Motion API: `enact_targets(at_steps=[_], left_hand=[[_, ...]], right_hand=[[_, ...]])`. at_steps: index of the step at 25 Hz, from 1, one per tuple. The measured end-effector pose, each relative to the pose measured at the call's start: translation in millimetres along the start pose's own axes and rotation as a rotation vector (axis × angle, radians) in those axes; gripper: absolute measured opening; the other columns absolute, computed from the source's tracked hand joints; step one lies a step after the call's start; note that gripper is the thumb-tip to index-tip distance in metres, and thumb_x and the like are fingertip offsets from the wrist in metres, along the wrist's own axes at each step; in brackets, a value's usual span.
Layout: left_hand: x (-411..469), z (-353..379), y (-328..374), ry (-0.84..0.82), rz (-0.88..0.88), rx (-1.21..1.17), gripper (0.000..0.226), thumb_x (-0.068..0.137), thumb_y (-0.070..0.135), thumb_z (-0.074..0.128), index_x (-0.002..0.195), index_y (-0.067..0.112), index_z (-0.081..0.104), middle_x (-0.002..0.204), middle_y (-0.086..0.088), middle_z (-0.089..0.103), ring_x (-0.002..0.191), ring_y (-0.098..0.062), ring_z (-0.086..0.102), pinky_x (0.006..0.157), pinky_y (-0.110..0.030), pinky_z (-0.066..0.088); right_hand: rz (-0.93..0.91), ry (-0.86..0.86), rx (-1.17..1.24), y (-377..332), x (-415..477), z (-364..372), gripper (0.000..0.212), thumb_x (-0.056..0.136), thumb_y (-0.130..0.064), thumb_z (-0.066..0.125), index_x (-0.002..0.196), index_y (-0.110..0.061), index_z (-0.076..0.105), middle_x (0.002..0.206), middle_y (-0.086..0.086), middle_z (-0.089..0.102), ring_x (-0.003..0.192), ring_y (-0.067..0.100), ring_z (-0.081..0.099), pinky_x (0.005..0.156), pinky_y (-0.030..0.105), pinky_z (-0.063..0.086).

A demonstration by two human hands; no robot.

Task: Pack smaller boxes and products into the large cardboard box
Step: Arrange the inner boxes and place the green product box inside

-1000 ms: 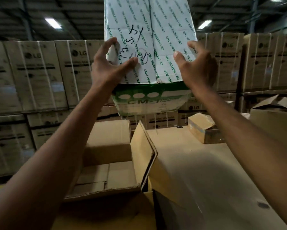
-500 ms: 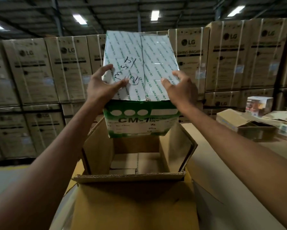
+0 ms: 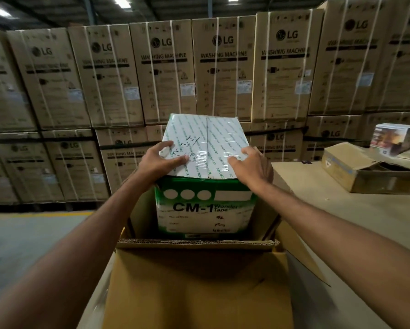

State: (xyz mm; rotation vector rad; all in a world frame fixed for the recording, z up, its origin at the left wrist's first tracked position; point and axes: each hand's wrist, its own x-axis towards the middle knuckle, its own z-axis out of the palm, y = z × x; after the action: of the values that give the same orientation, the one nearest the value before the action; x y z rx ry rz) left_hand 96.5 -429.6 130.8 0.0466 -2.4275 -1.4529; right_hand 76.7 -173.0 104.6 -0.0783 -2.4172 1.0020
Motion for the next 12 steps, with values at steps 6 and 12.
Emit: enact_targets(at_steps=[6, 12], left_hand=[[1, -9, -15, 0.000, -0.044, 0.093, 0.082, 0.071, 0.061, 0.084, 0.143, 0.040, 0.052, 0.150, -0.011, 0.049, 0.088, -0.011, 0.065, 0.059, -0.025, 0.056], [2, -13, -31, -0.085, -0.114, 0.201, 0.075, 0.079, 0.057, 0.079, 0.145, 0.036, 0.051, 0.155, -0.014, 0.040, 0.100, -0.020, 0.062, 0.063, -0.027, 0.053]], right_hand=[[-0.057, -0.095, -0.105, -12, 8, 15, 0.048, 0.092, -0.047, 0.059, 0.135, -0.024, 0.055, 0.090, -0.005, 0.062, 0.075, 0.018, 0.058, 0.055, 0.026, 0.035], [-0.066, -0.248, -0.259, -4, 7, 23, 0.048, 0.096, -0.054, 0.054, 0.132, -0.023, 0.054, 0.096, -0.003, 0.060, 0.084, 0.021, 0.060, 0.061, 0.029, 0.040]])
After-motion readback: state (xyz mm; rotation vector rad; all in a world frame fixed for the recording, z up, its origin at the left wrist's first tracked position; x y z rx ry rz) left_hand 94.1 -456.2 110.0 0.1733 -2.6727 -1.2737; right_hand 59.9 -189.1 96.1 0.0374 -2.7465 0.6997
